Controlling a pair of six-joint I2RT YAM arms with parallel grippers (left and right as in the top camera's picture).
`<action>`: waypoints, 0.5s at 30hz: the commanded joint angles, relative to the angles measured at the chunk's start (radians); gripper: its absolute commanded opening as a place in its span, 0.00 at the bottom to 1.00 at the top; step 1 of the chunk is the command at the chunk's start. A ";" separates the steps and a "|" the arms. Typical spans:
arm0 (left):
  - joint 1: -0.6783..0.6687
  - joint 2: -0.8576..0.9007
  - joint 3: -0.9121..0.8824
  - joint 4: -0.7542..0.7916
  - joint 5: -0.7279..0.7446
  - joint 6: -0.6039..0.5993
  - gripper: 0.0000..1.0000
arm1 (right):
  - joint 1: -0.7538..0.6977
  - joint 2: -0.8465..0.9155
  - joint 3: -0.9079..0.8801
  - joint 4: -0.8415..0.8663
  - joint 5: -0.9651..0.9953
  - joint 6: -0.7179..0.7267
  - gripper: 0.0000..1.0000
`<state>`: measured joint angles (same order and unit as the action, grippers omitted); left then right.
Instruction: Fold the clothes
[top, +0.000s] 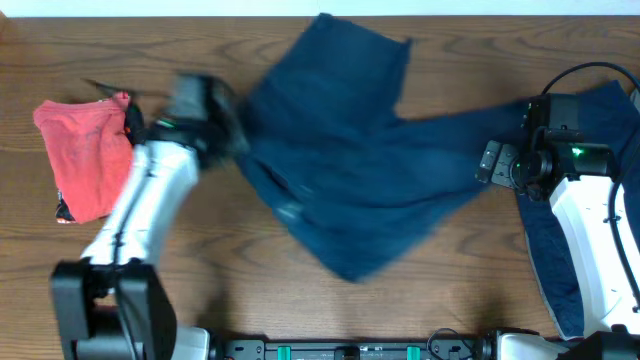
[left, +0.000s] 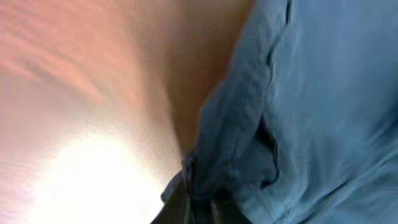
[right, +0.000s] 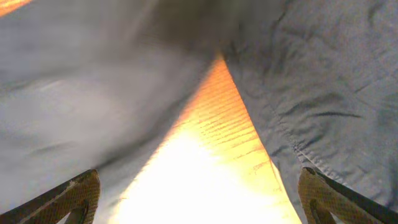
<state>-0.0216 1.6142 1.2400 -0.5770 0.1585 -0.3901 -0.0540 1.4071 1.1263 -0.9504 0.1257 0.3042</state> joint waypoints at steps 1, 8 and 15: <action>0.098 -0.026 0.076 -0.031 -0.026 0.056 0.75 | -0.005 -0.002 0.006 -0.008 -0.003 0.009 0.99; 0.109 -0.026 0.032 -0.388 0.156 0.056 0.98 | -0.005 -0.002 -0.011 -0.003 -0.003 0.010 0.99; 0.013 -0.026 -0.140 -0.557 0.166 -0.042 0.98 | -0.005 0.002 -0.017 -0.005 -0.003 0.010 0.99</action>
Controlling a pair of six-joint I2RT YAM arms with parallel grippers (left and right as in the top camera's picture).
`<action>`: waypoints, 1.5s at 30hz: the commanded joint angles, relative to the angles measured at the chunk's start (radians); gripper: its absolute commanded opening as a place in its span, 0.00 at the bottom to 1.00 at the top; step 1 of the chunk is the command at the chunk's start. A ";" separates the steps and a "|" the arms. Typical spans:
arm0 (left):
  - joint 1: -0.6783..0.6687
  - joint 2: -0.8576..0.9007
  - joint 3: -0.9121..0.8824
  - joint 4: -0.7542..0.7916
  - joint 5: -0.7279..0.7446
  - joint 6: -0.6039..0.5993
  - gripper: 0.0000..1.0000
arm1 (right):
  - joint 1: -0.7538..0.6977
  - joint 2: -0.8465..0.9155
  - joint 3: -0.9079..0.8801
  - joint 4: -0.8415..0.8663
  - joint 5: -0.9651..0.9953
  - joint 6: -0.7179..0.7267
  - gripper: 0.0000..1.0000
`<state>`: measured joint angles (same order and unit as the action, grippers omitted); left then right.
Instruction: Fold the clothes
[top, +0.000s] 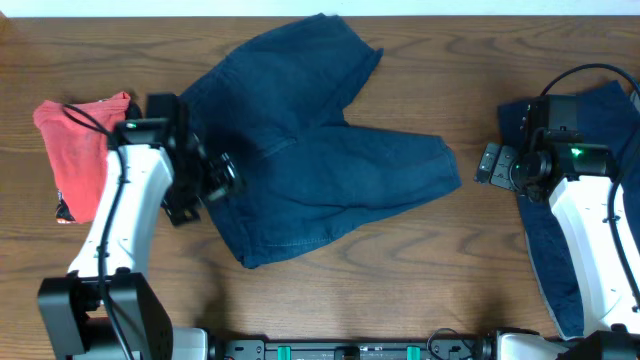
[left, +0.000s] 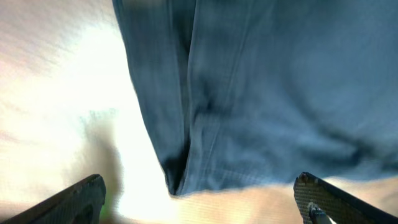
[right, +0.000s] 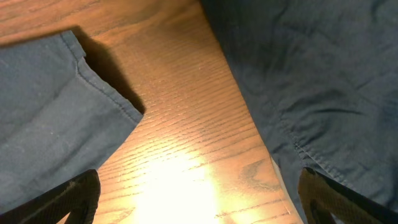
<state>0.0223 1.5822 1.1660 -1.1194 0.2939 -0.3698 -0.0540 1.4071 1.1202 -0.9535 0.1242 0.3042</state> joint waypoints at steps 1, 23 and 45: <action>-0.046 0.006 -0.099 -0.009 0.051 -0.082 0.98 | -0.005 0.002 -0.011 -0.002 -0.002 0.010 0.99; -0.220 -0.009 -0.472 0.489 0.004 -0.579 0.89 | -0.005 0.084 -0.016 -0.001 -0.001 0.010 0.99; -0.220 -0.215 -0.475 0.335 -0.094 -0.567 0.36 | 0.032 0.127 -0.255 0.269 -0.338 0.146 0.99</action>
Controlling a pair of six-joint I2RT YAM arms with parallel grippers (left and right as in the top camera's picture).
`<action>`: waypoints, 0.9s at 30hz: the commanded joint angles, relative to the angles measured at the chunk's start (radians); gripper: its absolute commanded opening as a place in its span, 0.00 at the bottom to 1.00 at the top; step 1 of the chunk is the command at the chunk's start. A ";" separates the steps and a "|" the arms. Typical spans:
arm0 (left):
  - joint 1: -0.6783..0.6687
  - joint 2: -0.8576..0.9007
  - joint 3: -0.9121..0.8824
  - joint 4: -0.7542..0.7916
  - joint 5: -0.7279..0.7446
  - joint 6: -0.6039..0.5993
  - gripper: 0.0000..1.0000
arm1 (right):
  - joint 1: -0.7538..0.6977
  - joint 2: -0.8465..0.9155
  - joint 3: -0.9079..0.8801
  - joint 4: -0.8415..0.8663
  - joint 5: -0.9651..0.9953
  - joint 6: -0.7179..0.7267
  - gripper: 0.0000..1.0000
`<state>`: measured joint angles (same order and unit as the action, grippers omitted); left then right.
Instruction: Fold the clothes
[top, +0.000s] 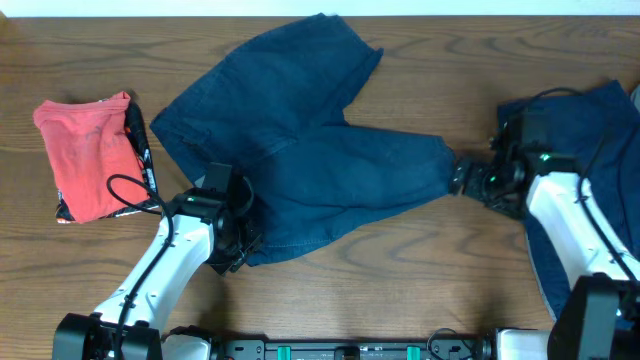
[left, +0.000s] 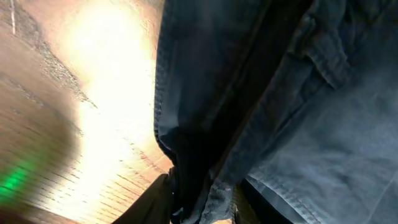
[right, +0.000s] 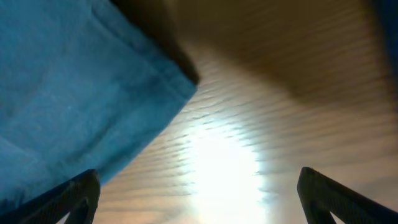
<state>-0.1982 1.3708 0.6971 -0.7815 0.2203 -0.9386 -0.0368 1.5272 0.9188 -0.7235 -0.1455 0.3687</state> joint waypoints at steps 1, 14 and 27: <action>0.000 -0.003 -0.008 -0.003 -0.008 0.002 0.43 | 0.015 0.006 -0.068 0.060 -0.070 0.092 0.99; -0.090 -0.002 -0.108 0.063 0.026 -0.116 0.68 | 0.016 0.006 -0.095 0.118 -0.065 0.094 0.99; -0.103 -0.002 -0.136 0.233 -0.063 -0.129 0.06 | 0.016 0.006 -0.095 0.118 -0.065 0.094 0.99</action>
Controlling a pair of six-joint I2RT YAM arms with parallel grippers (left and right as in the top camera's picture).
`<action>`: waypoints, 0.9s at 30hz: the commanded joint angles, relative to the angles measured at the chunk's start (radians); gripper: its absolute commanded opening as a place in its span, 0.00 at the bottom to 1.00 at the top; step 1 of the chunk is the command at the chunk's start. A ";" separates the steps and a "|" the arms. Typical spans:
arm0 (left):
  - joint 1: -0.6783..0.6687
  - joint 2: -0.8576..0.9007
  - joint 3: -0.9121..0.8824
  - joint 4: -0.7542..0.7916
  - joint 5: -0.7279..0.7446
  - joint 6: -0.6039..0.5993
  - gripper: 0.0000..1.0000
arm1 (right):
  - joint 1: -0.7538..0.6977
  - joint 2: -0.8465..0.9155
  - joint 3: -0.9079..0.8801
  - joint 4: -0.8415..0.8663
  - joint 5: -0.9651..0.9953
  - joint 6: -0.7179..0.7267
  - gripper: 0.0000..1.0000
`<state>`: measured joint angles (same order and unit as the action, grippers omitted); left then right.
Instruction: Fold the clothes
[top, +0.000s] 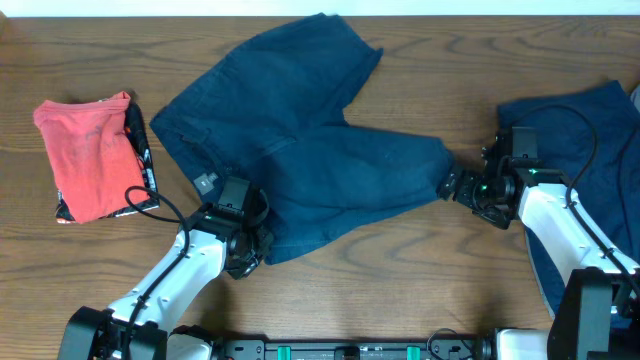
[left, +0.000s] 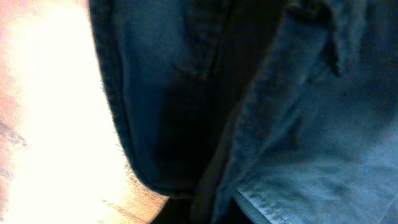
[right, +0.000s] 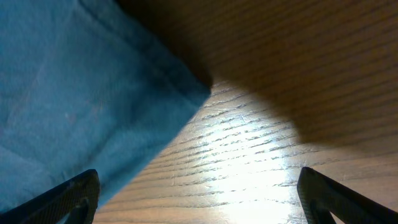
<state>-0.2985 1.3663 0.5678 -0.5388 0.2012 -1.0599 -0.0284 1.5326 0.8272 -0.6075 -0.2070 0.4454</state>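
Observation:
Dark blue denim shorts (top: 300, 150) lie spread flat across the middle of the wooden table. My left gripper (top: 248, 255) sits at their near left corner, shut on the thick hem of the shorts (left: 298, 112), which runs down between its dark fingers (left: 205, 214). My right gripper (top: 452, 186) stands open at the tip of the right leg. In the right wrist view the leg's corner (right: 74, 81) lies just ahead of the wide-apart fingertips (right: 74, 196), and bare wood lies between them.
A folded red garment (top: 90, 155) lies at the far left. Another blue garment (top: 590, 130) is spread under and behind my right arm at the right edge. Bare table (top: 400, 290) shows in front of the shorts.
My left gripper has shifted slightly right along the near edge of the shorts, still shut on the fabric. The right gripper stays open by the leg's corner. The shorts have hardly moved.
First the shorts were blurred and bunched, held by my left gripper near the red garment, the right gripper open beside them. Then they lay flat, both grippers open. Later the left gripper was shut on the near left corner and the right one stood at the leg tip, as now.

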 joint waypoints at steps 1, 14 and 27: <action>-0.002 0.002 -0.007 -0.022 -0.035 -0.007 0.06 | 0.007 0.001 -0.005 0.002 -0.003 0.018 0.99; -0.002 -0.019 -0.007 -0.208 -0.018 0.117 0.06 | 0.047 0.001 -0.111 0.097 -0.071 0.146 0.96; -0.002 -0.022 -0.006 -0.209 -0.008 0.125 0.06 | 0.133 0.001 -0.179 0.177 0.022 0.299 0.70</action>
<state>-0.2985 1.3537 0.5686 -0.7364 0.1989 -0.9596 0.0849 1.5173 0.6872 -0.4473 -0.2306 0.6968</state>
